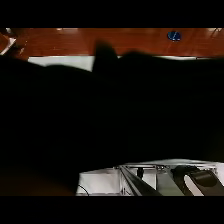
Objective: Fold the shirts.
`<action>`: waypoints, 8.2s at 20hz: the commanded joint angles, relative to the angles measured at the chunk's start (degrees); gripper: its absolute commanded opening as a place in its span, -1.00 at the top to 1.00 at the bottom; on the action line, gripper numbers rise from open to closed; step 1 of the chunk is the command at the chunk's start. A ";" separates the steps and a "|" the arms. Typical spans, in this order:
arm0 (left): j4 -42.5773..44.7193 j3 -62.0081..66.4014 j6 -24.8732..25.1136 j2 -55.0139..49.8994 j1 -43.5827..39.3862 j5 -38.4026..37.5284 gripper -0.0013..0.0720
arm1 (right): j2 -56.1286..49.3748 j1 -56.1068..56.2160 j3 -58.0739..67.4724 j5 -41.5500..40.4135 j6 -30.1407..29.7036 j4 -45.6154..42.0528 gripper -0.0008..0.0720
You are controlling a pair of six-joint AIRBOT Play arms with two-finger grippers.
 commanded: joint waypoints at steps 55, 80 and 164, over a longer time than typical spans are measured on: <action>-19.08 -57.70 11.19 -40.04 -14.34 8.07 0.91 | -46.73 -23.56 -55.36 -29.49 -17.33 40.02 0.05; 7.89 29.66 -2.73 -8.61 -5.70 -5.14 0.92 | -9.14 -16.83 27.96 -2.91 -3.04 8.39 0.90; -30.86 -35.45 10.67 -38.10 2.73 6.23 0.91 | -37.35 -20.96 -28.44 -21.81 -12.83 33.05 0.90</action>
